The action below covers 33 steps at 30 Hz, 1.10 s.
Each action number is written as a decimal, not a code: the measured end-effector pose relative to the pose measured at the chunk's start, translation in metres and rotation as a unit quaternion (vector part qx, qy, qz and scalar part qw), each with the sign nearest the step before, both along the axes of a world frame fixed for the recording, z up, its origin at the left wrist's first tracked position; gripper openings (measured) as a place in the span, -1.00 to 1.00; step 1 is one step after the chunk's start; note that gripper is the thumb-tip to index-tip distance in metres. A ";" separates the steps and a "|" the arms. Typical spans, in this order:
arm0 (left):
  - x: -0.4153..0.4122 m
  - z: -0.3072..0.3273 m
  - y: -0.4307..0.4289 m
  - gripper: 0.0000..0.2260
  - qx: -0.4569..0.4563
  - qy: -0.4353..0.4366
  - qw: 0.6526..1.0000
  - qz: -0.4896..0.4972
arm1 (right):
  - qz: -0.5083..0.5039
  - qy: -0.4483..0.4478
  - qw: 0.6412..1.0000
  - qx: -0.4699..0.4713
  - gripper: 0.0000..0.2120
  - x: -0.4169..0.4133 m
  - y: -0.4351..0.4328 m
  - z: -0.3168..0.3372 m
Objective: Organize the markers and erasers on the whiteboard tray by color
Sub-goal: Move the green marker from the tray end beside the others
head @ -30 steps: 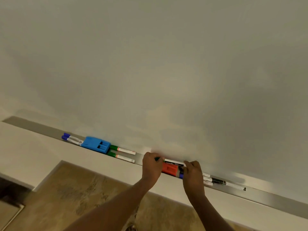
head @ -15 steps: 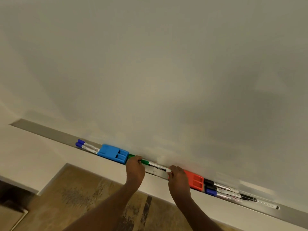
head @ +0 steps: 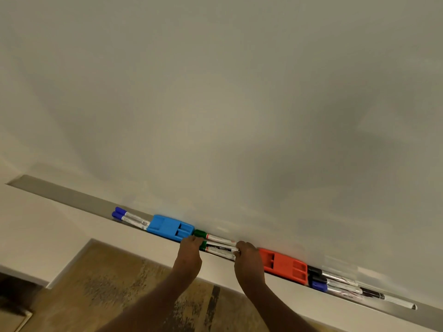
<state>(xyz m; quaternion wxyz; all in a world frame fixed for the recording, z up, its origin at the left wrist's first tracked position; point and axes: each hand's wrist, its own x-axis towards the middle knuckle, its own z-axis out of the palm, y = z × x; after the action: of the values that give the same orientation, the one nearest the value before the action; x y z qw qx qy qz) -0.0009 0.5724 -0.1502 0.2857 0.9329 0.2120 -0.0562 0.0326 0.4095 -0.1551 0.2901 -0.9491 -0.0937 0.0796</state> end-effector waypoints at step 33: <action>0.030 0.007 -0.038 -0.80 0.064 -0.051 0.993 -0.086 | 0.057 -0.050 0.995 -0.064 -0.77 0.013 -0.006 -0.003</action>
<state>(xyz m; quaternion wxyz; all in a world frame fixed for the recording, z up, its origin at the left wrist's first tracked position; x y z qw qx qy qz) 0.0286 0.5345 -0.1434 0.2296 0.9658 0.1190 -0.0189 0.0454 0.4035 -0.1578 0.2185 -0.9617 -0.1565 0.0539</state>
